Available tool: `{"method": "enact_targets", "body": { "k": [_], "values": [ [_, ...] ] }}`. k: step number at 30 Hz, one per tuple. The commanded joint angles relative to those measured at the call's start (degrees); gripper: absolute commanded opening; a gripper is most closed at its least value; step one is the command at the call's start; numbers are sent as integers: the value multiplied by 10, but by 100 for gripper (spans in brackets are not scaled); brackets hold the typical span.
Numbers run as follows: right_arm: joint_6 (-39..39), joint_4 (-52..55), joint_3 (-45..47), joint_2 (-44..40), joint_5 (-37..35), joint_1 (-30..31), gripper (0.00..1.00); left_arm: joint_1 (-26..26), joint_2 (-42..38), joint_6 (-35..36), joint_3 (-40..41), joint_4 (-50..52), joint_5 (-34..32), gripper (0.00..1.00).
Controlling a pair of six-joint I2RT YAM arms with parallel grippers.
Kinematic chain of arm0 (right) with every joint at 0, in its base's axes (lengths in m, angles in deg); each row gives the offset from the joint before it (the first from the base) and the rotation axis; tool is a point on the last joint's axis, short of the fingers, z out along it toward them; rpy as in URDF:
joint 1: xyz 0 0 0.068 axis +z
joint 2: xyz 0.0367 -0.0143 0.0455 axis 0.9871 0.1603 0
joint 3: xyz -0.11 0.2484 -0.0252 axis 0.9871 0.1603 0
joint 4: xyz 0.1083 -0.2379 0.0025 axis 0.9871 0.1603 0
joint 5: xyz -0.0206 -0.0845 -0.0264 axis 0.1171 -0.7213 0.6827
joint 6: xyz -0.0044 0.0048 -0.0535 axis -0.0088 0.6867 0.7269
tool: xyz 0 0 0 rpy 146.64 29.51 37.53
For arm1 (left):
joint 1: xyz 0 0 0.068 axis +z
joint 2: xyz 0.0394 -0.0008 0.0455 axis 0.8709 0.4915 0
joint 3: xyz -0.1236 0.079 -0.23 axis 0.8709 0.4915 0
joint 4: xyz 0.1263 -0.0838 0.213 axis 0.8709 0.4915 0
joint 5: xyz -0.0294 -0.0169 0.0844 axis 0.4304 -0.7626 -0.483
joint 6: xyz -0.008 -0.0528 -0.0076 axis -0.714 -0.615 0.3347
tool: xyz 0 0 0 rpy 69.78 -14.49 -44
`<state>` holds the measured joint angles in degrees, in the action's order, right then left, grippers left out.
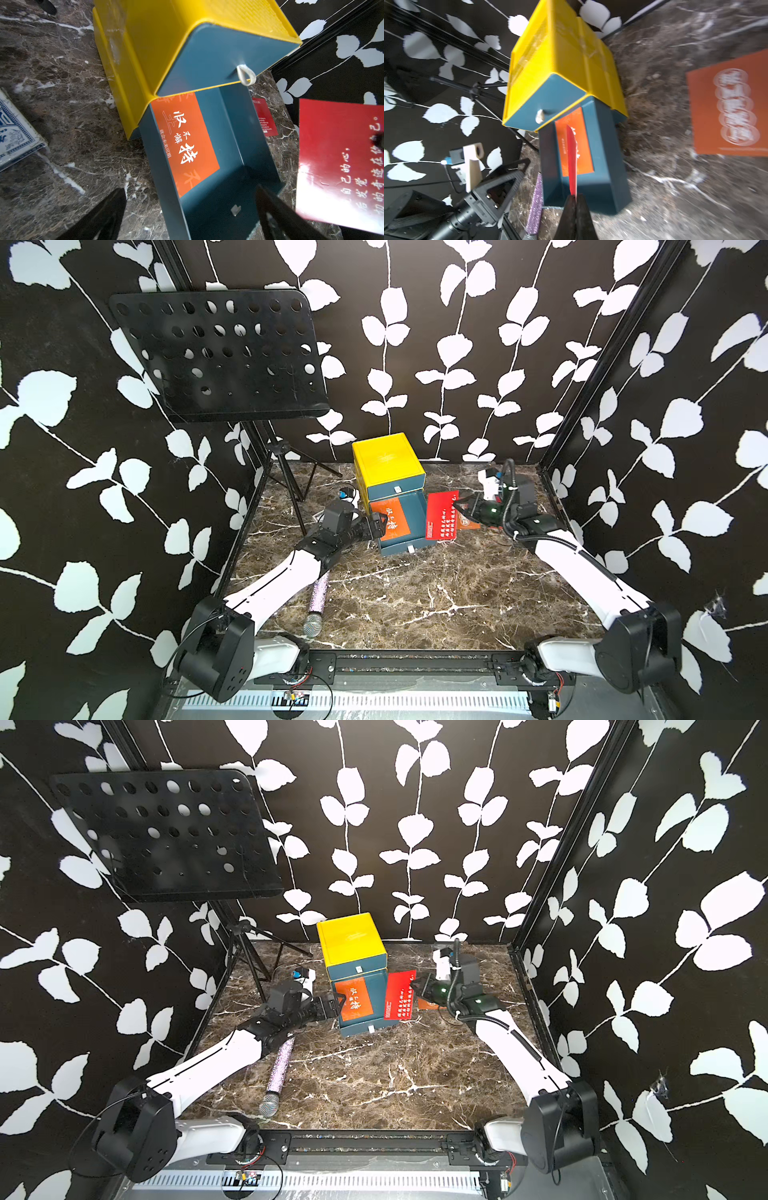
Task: Take the postcards out of the drawer
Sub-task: Place the postcard at the center of the board.
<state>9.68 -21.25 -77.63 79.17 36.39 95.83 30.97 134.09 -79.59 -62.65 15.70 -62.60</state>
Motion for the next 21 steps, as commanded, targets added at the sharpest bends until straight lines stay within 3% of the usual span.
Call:
{"method": "enact_targets", "body": {
  "k": [1, 10, 21],
  "values": [
    [51, 65, 14, -35, 27, -35, 0, -10, 11, 10, -28, 13, -26, 98],
    [115, 151, 97, -87, 54, -129, 0, -12, 37, 5, -54, -1, -42, 98],
    [96, -17, 177, 38, 142, -124, 0, -12, 34, 10, -56, 6, -49, 99]
  ]
}}
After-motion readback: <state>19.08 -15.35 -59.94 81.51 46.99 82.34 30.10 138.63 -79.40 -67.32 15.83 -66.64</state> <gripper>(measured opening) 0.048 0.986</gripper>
